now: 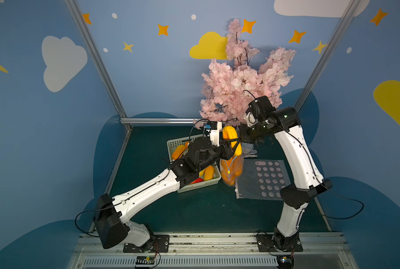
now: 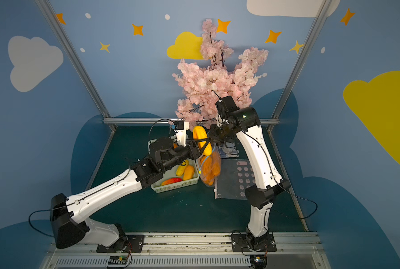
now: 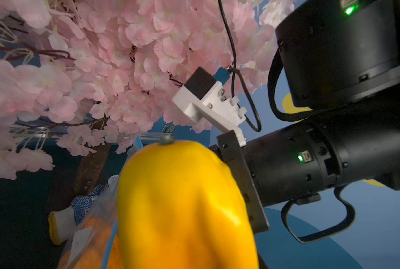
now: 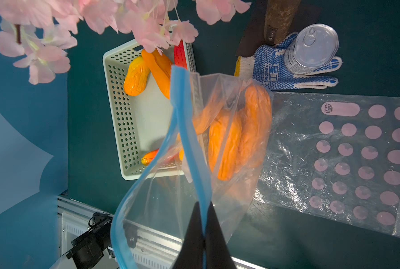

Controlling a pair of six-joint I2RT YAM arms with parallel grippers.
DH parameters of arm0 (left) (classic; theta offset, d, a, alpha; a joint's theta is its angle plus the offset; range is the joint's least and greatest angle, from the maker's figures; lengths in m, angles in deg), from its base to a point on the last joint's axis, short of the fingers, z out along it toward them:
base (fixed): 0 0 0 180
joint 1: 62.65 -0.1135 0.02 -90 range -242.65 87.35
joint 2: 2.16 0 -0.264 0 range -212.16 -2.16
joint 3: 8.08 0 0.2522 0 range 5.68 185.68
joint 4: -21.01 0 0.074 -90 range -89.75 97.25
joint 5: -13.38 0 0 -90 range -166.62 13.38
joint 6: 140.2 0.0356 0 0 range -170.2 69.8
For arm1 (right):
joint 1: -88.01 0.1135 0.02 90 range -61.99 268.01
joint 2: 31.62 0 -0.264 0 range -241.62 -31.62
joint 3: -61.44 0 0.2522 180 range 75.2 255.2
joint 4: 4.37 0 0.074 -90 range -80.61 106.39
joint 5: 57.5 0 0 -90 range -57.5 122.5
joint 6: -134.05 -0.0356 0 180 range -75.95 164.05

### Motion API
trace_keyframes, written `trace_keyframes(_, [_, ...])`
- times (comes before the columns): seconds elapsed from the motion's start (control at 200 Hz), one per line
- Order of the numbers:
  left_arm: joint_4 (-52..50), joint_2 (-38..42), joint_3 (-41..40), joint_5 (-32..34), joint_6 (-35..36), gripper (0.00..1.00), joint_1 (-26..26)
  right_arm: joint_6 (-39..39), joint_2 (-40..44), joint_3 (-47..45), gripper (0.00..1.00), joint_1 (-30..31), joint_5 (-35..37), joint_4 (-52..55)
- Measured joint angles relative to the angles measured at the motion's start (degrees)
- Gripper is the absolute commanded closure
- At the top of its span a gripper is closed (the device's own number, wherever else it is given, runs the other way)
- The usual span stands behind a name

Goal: Place the mango in a zip-top bag and seal the zipper
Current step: Place the mango in the zipper food storage bag.

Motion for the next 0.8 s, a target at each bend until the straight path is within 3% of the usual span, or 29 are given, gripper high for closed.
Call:
trace_keyframes(0.405, [-3.4,-7.2,1.8,8.9,13.5,0.62,0.3,-1.3,0.0,0.0,1.0,0.6,-2.9,0.3])
trace_keyframes(0.45, [-3.7,-7.4,1.6,9.3,14.2,0.56,0.4,-1.4,0.0,0.0,1.0,0.4,-3.2,0.3])
trace_keyframes(0.591, [-5.7,-6.8,1.7,10.4,15.5,0.16,1.2,-1.6,0.0,0.0,1.0,0.4,-3.7,0.2])
trace_keyframes(0.636, [-7.2,-6.4,2.0,10.8,16.0,0.07,1.6,-1.6,0.0,0.0,1.0,0.4,-3.7,0.2])
trace_keyframes(0.801, [-14.4,-4.2,5.5,11.3,14.1,0.05,2.4,-1.7,0.0,0.0,1.0,0.3,-3.7,0.2])
